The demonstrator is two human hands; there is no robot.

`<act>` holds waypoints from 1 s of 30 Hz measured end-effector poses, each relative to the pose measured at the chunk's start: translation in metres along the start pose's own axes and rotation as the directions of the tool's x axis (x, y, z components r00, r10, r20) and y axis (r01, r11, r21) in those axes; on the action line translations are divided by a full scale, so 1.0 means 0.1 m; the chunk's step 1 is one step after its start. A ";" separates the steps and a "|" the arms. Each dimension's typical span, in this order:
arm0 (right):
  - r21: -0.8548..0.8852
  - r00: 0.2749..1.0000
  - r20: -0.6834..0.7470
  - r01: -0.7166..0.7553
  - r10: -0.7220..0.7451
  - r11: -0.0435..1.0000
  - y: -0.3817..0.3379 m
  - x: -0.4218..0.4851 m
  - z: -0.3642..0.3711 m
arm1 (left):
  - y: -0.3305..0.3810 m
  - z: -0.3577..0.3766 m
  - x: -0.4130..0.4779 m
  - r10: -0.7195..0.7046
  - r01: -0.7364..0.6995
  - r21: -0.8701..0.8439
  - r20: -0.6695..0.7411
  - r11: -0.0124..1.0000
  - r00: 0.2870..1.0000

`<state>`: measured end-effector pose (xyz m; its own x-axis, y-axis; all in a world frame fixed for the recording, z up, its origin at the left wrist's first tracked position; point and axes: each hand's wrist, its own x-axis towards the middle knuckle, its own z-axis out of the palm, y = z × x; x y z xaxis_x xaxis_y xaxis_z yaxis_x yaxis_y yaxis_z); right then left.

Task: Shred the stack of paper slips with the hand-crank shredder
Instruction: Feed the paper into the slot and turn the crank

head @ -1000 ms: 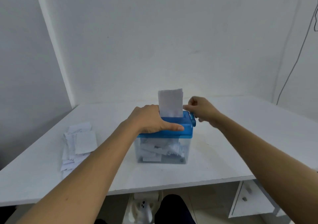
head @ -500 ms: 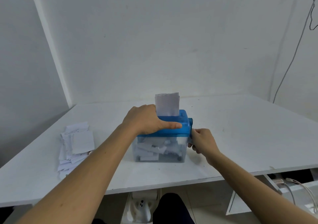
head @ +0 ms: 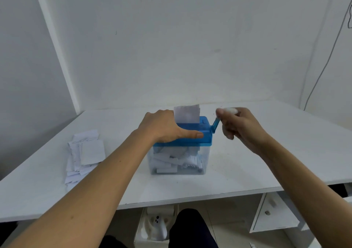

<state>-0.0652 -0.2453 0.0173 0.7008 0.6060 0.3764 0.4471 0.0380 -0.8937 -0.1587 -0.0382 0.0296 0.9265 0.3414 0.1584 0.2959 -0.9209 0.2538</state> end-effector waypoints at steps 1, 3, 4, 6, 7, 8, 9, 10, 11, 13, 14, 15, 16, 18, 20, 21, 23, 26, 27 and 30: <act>0.025 0.999 -0.041 0.008 -0.007 1.000 0.04 0.09 0.03 | -0.01 0.01 0.00 0.000 0.000 -0.003 -0.004 1.000 1.000; 0.049 0.993 -0.114 -0.016 0.022 0.999 0.12 0.27 0.09 | -0.03 0.02 0.03 0.008 -0.008 -0.008 -0.001 1.000 1.000; 0.067 0.989 -0.143 -0.036 0.046 0.997 0.17 0.35 0.11 | -0.03 0.03 0.04 0.018 -0.018 -0.006 0.001 1.000 1.000; 0.112 0.977 -0.193 -0.067 0.088 0.991 0.27 0.49 0.15 | -0.05 0.05 0.06 0.033 -0.033 0.000 -0.001 0.999 0.999; 0.129 0.971 -0.219 -0.073 0.100 0.989 0.32 0.55 0.16 | -0.06 0.06 0.07 0.039 -0.039 0.004 0.001 0.999 0.999; 0.131 0.964 -0.244 -0.075 0.105 0.989 0.35 0.59 0.18 | -0.07 0.06 0.07 0.045 -0.045 0.007 0.006 0.999 0.999; 0.117 0.958 -0.266 -0.079 0.108 0.990 0.40 0.61 0.21 | -0.07 0.06 0.08 0.048 -0.048 0.002 0.015 0.999 0.999; 0.102 0.952 -0.283 -0.091 0.117 0.991 0.46 0.63 0.23 | -0.08 0.05 0.08 0.050 -0.050 -0.014 0.030 0.999 0.998; 0.098 0.946 -0.294 -0.111 0.136 0.989 0.52 0.63 0.26 | -0.09 0.03 0.09 0.056 -0.053 -0.044 0.054 0.998 0.997; 0.106 0.933 -0.300 -0.176 0.200 0.979 0.68 0.59 0.33 | -0.12 -0.01 0.08 0.078 -0.064 -0.130 0.106 0.989 0.991; 0.093 0.923 -0.308 -0.213 0.231 0.973 0.75 0.56 0.37 | -0.13 -0.02 0.07 0.090 -0.069 -0.166 0.122 0.984 0.988; 0.068 0.912 -0.322 -0.245 0.254 0.967 0.82 0.51 0.41 | -0.14 -0.03 0.06 0.099 -0.075 -0.183 0.126 0.980 0.987; 0.039 0.901 -0.342 -0.272 0.268 0.962 0.88 0.46 0.44 | -0.15 -0.03 0.05 0.104 -0.080 -0.187 0.118 0.979 0.988; -0.010 0.883 -0.373 -0.310 0.284 0.951 0.96 0.35 0.50 | -0.15 -0.02 0.06 0.106 -0.089 -0.172 0.088 0.981 0.990; -0.042 0.877 -0.373 -0.341 0.301 0.939 1.01 0.23 0.53 | -0.15 0.00 0.06 0.108 -0.095 -0.159 0.073 0.983 0.991; -0.056 0.878 -0.364 -0.353 0.310 0.934 1.01 0.17 0.54 | -0.15 0.01 0.07 0.110 -0.099 -0.153 0.069 0.983 0.992; -0.064 0.884 -0.331 -0.369 0.329 0.927 0.99 0.06 0.53 | -0.16 0.01 0.07 0.113 -0.102 -0.149 0.063 0.983 0.992; -0.056 0.894 -0.254 -0.395 0.369 0.917 0.89 -0.14 0.47 | -0.16 0.00 0.07 0.116 -0.107 -0.133 0.060 0.985 0.991; -0.050 0.893 -0.218 -0.412 0.393 0.910 0.83 -0.21 0.44 | -0.16 0.01 0.08 0.116 -0.107 -0.127 0.062 0.986 0.991; -0.012 0.892 -0.061 -0.450 0.448 0.893 0.60 -0.38 0.29 | -0.19 0.02 0.08 0.106 -0.099 -0.127 0.056 0.987 0.993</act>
<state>-0.0813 -0.2433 -0.0583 0.8592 0.5092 -0.0499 0.0912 -0.2484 -0.9644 -0.1564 -0.0186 0.0242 0.9642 0.2304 0.1312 0.1710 -0.9186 0.3564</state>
